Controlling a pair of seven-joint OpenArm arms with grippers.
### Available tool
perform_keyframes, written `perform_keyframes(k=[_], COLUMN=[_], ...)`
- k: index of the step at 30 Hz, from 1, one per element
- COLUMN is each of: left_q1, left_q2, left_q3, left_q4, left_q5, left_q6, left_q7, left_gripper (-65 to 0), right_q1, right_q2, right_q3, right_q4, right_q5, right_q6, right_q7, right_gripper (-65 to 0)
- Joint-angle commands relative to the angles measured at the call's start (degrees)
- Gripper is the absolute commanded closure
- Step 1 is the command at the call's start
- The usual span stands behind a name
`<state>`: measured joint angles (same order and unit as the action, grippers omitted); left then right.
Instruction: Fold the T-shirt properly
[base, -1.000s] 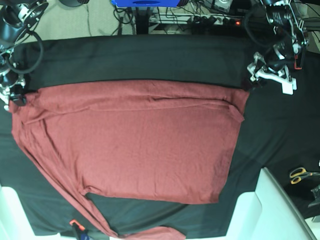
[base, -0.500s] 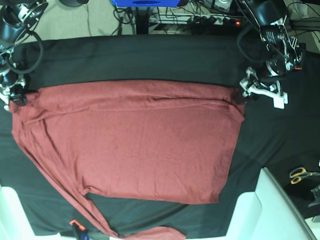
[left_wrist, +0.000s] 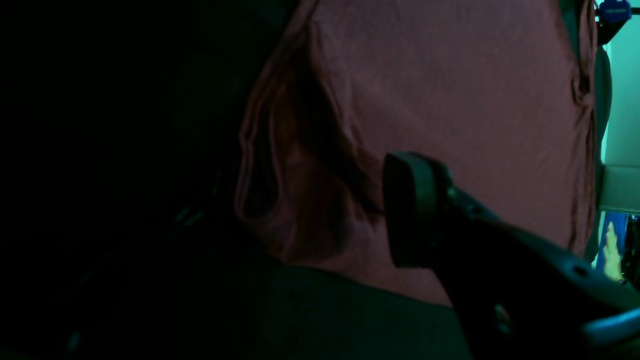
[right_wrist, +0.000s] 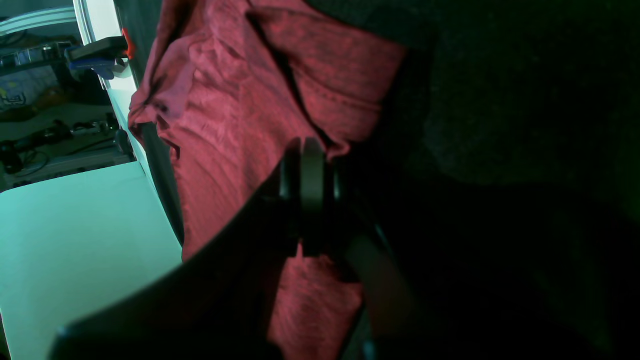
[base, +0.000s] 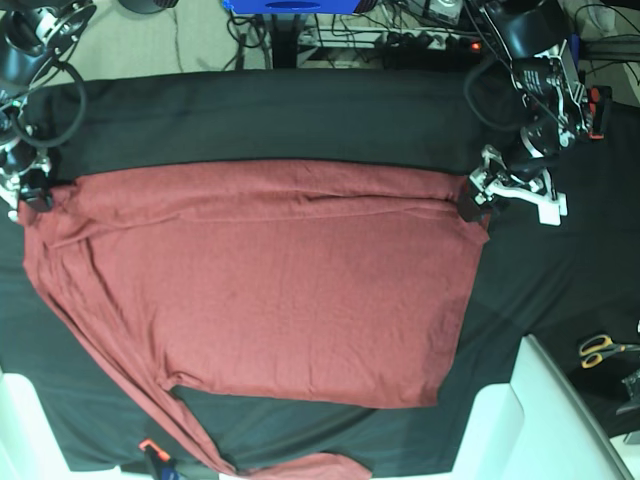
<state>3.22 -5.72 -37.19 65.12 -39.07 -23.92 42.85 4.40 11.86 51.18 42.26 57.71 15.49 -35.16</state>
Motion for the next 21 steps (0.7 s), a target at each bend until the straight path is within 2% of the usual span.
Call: perform_keyframes(k=[1,4,6,10,13,21], left_q1=[0.42,0.51,0.42,0.25,0.16,0.07], left_q2=[-0.31,-0.39,-0.48,-0.57,-0.57,-0.66], left_q3=[-0.13,-0.3,-0.39,-0.48,-0.3,-0.3], left_q4=[0.33,0.33,0.33,0.33,0.33,0.33], left_q5=[0.7,0.78,0.78,0.78,0.78,0.87], left_q6=[0.32,0.32,0.32,0.32,0.41,0.41], left_q7=[0.8,0.8,0.8,0.71,0.71,0.62], left_gripper=[-37.2,-36.9,-33.2,-12.3,-1.5,0.0], right_q1=[0.21,0.21,0.21,0.3,0.3,0.21], right_q2=[0.58,0.58,0.58,0.58,0.58,0.58], right_q3=[0.21,0.21,0.21,0.21,0.21,0.21], right_q4=[0.25,0.25,0.25,0.25,0.25,0.33], right_q5=[0.44,0.44,0.44,0.44,0.44,0.44], right_q6=[-0.06,-0.06,-0.06,-0.06,-0.06,-0.06], right_q7=[-0.4,-0.4,-0.4,-0.4,-0.4,-0.49], right_gripper=[-0.2,-0.2,-0.2,-0.2,-0.2,-0.2])
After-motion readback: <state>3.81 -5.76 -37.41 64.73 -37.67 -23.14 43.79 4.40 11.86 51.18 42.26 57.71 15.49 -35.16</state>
